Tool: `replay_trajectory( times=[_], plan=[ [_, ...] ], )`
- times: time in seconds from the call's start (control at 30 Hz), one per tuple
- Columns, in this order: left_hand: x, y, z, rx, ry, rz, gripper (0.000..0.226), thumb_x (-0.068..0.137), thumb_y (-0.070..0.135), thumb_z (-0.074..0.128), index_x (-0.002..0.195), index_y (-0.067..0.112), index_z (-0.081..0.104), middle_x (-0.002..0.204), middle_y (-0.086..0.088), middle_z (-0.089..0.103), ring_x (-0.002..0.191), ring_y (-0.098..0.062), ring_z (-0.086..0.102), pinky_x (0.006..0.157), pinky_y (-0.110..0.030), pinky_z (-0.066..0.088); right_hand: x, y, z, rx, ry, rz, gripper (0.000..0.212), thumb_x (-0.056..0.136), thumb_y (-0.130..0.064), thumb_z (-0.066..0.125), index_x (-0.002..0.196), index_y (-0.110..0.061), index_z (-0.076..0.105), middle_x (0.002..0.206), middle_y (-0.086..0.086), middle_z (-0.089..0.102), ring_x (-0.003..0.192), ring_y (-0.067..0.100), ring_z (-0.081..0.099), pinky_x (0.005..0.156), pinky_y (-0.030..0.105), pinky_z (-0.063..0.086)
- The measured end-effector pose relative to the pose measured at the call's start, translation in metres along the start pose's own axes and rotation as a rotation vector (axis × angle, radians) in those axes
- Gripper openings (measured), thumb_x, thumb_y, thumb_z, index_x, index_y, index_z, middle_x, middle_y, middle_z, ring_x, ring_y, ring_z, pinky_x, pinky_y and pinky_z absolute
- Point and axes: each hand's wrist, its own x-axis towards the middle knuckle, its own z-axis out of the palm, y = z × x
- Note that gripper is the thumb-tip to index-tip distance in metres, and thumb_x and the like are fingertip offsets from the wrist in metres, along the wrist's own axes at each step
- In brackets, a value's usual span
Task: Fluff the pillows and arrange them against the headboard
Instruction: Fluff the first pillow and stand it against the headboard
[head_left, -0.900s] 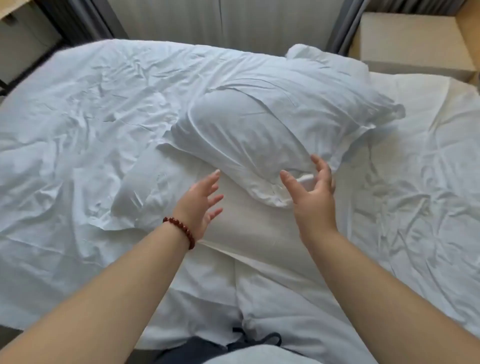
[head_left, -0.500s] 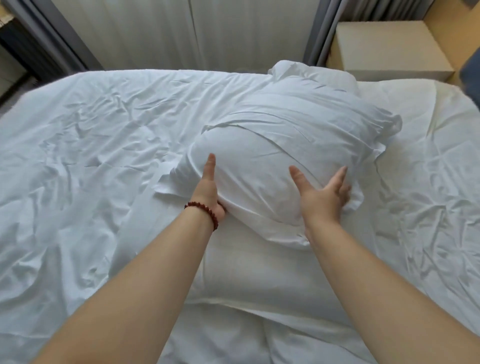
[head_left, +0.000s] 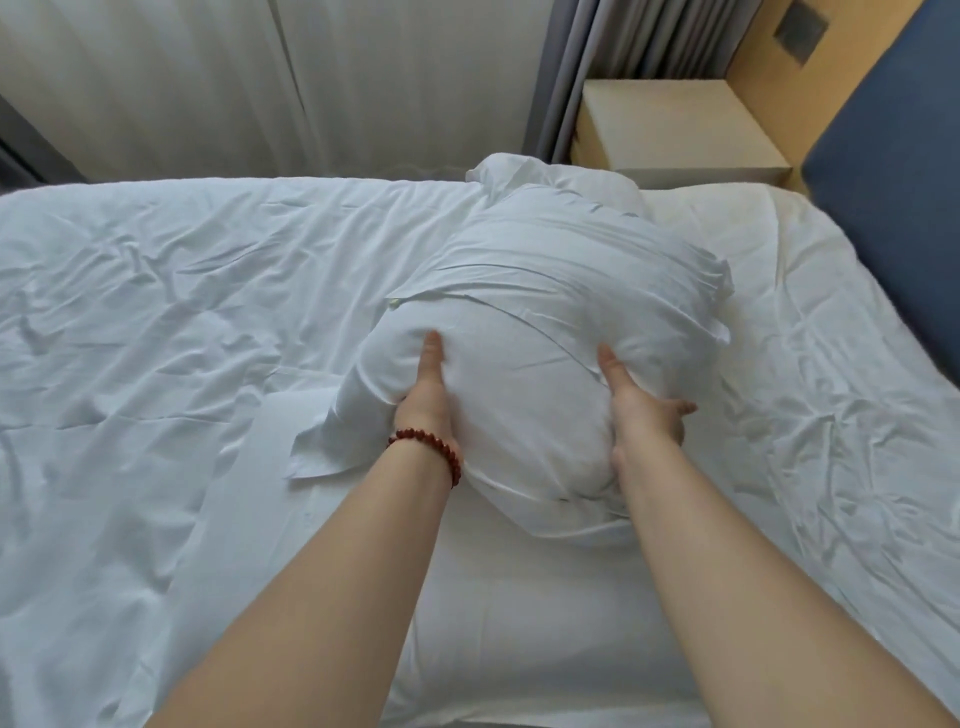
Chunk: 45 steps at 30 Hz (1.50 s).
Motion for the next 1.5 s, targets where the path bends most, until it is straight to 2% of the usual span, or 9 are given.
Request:
replay_trajectory(
  times=[0.17, 0.4, 0.53, 0.77, 0.9, 1.0, 1.17, 1.37, 1.5],
  plan=[
    [-0.009, -0.011, 0.013, -0.053, 0.068, 0.026, 0.08, 0.054, 0.073, 0.077, 0.101, 0.011, 0.062, 0.083, 0.008, 0.066, 0.082, -0.016, 0.066, 0.093, -0.034, 0.052, -0.004, -0.005, -0.014, 0.11, -0.078, -0.052, 0.113, 0.052, -0.065, 0.085, 0.138, -0.002, 0.048, 0.14, 0.012, 0.054, 0.124, 0.031, 0.054, 0.101, 0.035, 0.042],
    [-0.042, -0.045, -0.004, -0.024, -0.008, 0.063, 0.075, 0.048, 0.074, 0.076, 0.103, 0.024, 0.065, 0.1, 0.008, 0.071, 0.091, -0.018, 0.068, 0.091, -0.039, 0.054, 0.004, 0.006, -0.064, 0.267, -0.127, -0.085, 0.091, 0.036, -0.056, 0.093, 0.107, -0.007, 0.065, 0.105, 0.006, 0.069, 0.091, 0.025, 0.068, 0.089, 0.042, 0.057],
    [-0.049, -0.066, -0.058, -0.052, -0.016, 0.133, 0.086, 0.046, 0.071, 0.082, 0.114, 0.022, 0.063, 0.111, 0.006, 0.071, 0.099, -0.017, 0.069, 0.094, -0.04, 0.053, 0.007, 0.032, -0.102, 0.25, -0.175, -0.136, 0.079, 0.057, -0.046, 0.091, 0.117, -0.002, 0.064, 0.108, 0.007, 0.069, 0.094, 0.023, 0.068, 0.09, 0.04, 0.056],
    [-0.032, 0.028, -0.103, 0.561, -0.039, 0.561, 0.088, 0.044, 0.076, 0.077, 0.104, 0.014, 0.061, 0.104, 0.003, 0.066, 0.1, -0.017, 0.063, 0.093, -0.037, 0.049, 0.002, 0.049, -0.128, 0.225, -0.217, -0.207, 0.068, 0.067, -0.043, 0.087, 0.119, -0.006, 0.065, 0.111, 0.005, 0.07, 0.098, 0.021, 0.066, 0.093, 0.033, 0.052],
    [-0.033, 0.069, -0.067, 0.979, -0.296, 0.298, 0.103, 0.036, 0.09, 0.069, 0.115, 0.024, 0.067, 0.121, 0.003, 0.066, 0.114, -0.018, 0.062, 0.107, -0.041, 0.041, -0.001, 0.055, -0.129, 0.183, -0.236, -0.203, 0.06, 0.069, -0.042, 0.085, 0.115, -0.01, 0.066, 0.109, 0.006, 0.07, 0.098, 0.023, 0.067, 0.097, 0.043, 0.052],
    [-0.034, 0.056, -0.036, 1.052, -0.363, 0.167, 0.111, 0.039, 0.093, 0.065, 0.13, 0.031, 0.057, 0.129, 0.003, 0.062, 0.117, -0.017, 0.06, 0.107, -0.038, 0.041, -0.003, 0.052, -0.123, 0.136, -0.254, -0.202, 0.076, 0.057, -0.055, 0.088, 0.114, -0.01, 0.066, 0.107, 0.004, 0.071, 0.097, 0.024, 0.068, 0.096, 0.044, 0.053],
    [-0.035, 0.028, -0.022, 0.878, -0.413, 0.188, 0.082, 0.078, 0.075, 0.051, 0.133, 0.014, 0.054, 0.122, -0.007, 0.062, 0.078, -0.012, 0.063, 0.066, -0.025, 0.051, 0.001, 0.052, -0.115, 0.161, -0.322, -0.141, 0.093, 0.049, -0.065, 0.086, 0.121, -0.012, 0.063, 0.106, 0.0, 0.071, 0.098, 0.021, 0.068, 0.097, 0.042, 0.052],
    [-0.035, 0.01, -0.025, 0.777, -0.283, 0.281, 0.123, 0.036, 0.097, 0.056, 0.126, 0.013, 0.059, 0.119, -0.008, 0.066, 0.103, -0.027, 0.066, 0.092, -0.043, 0.053, -0.002, 0.055, -0.105, 0.289, -0.438, 0.01, 0.122, 0.031, -0.077, 0.084, 0.132, -0.018, 0.052, 0.119, 0.003, 0.068, 0.102, 0.026, 0.069, 0.093, 0.049, 0.054],
    [-0.06, -0.006, -0.018, 0.727, -0.251, 0.391, 0.097, 0.05, 0.089, 0.062, 0.121, 0.022, 0.06, 0.112, 0.004, 0.068, 0.103, -0.02, 0.064, 0.095, -0.037, 0.047, 0.002, 0.06, -0.122, 0.383, -0.353, 0.011, 0.123, 0.035, -0.071, 0.089, 0.138, -0.016, 0.052, 0.121, 0.003, 0.068, 0.1, 0.026, 0.069, 0.089, 0.048, 0.056]
  ],
)
